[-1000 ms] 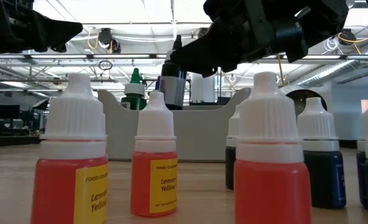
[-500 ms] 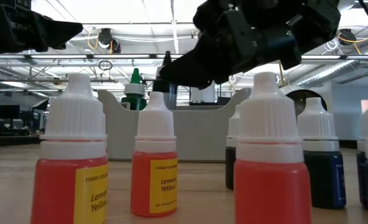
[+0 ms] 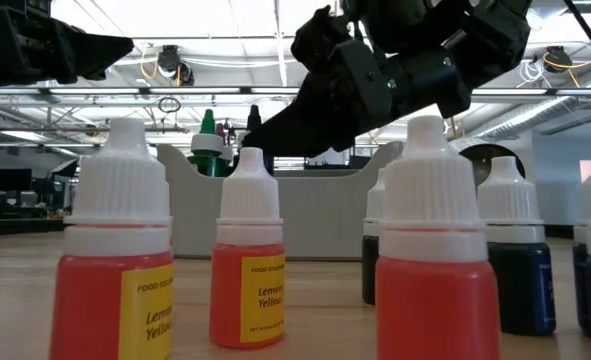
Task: Pick & Place food coloring
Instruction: Put the big black food coloring bottle into the gray bin
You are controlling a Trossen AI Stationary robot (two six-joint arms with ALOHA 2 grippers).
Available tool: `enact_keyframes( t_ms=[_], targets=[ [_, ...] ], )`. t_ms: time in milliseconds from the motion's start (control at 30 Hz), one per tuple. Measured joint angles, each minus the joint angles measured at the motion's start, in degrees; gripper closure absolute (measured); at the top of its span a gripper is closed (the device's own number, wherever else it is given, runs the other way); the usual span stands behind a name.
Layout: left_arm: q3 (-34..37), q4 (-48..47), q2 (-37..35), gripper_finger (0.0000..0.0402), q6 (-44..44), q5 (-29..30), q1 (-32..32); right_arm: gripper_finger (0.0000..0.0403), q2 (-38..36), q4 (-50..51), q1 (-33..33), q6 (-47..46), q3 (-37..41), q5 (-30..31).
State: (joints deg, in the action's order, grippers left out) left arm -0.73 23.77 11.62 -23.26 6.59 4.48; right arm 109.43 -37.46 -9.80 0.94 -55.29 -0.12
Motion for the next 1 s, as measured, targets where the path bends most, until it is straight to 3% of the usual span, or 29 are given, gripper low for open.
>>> enact_keyframes(
  t_ms=[1000],
  targets=[
    [0.0, 0.0, 0.0, 0.0392, -2.1, 2.6, 0.0, 0.028, -0.1, -2.2, -0.4, -6.3, 0.3, 3.0]
  ],
)
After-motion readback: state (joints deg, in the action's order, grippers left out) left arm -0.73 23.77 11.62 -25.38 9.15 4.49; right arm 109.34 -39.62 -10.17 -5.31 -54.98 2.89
